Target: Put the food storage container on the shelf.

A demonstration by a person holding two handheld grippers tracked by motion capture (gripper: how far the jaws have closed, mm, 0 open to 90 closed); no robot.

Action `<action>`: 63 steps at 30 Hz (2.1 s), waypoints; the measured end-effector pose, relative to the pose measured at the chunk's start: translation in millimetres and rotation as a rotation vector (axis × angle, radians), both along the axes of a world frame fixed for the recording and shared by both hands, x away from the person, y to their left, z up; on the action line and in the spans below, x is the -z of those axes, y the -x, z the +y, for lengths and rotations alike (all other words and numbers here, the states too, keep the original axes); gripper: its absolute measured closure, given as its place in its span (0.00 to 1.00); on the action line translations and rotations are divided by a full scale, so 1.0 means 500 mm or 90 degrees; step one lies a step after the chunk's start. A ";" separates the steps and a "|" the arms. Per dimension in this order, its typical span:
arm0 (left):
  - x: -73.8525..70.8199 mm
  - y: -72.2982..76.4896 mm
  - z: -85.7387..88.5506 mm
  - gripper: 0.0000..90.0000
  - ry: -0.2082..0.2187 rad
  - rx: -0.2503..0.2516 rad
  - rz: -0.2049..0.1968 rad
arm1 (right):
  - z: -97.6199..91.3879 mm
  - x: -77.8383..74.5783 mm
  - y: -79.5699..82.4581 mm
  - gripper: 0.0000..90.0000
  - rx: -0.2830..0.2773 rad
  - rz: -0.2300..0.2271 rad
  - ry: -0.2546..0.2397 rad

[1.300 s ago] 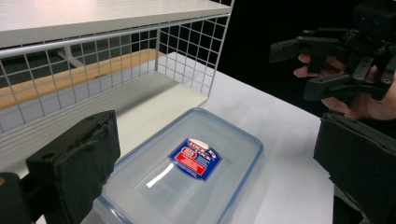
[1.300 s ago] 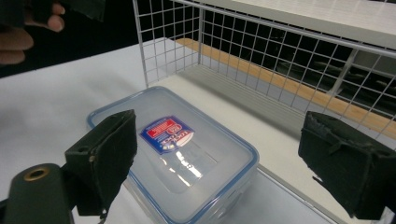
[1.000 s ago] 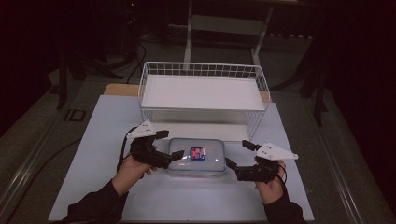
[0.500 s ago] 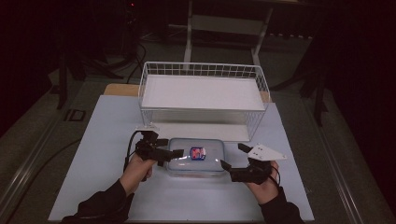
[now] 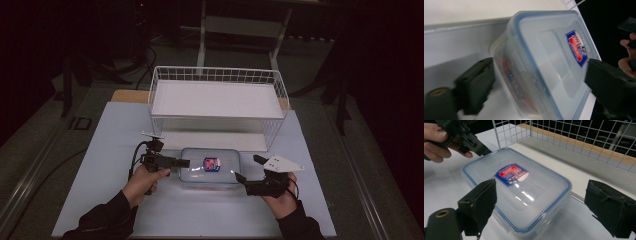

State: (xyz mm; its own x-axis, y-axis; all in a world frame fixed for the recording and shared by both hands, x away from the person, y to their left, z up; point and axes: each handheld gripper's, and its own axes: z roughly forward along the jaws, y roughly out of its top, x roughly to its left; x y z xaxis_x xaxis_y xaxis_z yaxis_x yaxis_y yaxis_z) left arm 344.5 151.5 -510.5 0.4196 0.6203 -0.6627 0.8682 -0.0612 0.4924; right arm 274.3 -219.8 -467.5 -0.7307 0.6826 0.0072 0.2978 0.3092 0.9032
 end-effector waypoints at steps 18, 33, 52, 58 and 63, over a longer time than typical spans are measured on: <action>0.010 -0.009 0.029 0.63 0.050 0.025 0.054 | -0.003 0.008 -0.008 0.14 0.000 0.034 0.001; 0.031 -0.021 0.021 0.51 0.087 0.042 0.114 | -0.011 0.023 -0.026 0.14 0.006 0.091 -0.013; 0.009 0.018 0.023 0.61 0.072 0.075 0.041 | -0.027 0.079 -0.089 0.24 -0.020 0.354 -0.112; 0.006 0.027 0.022 0.61 0.069 0.076 0.030 | -0.032 0.088 -0.101 0.39 -0.037 0.413 -0.156; 0.001 0.036 0.020 0.62 0.060 0.077 0.015 | -0.042 0.079 -0.100 0.50 -0.050 0.417 -0.157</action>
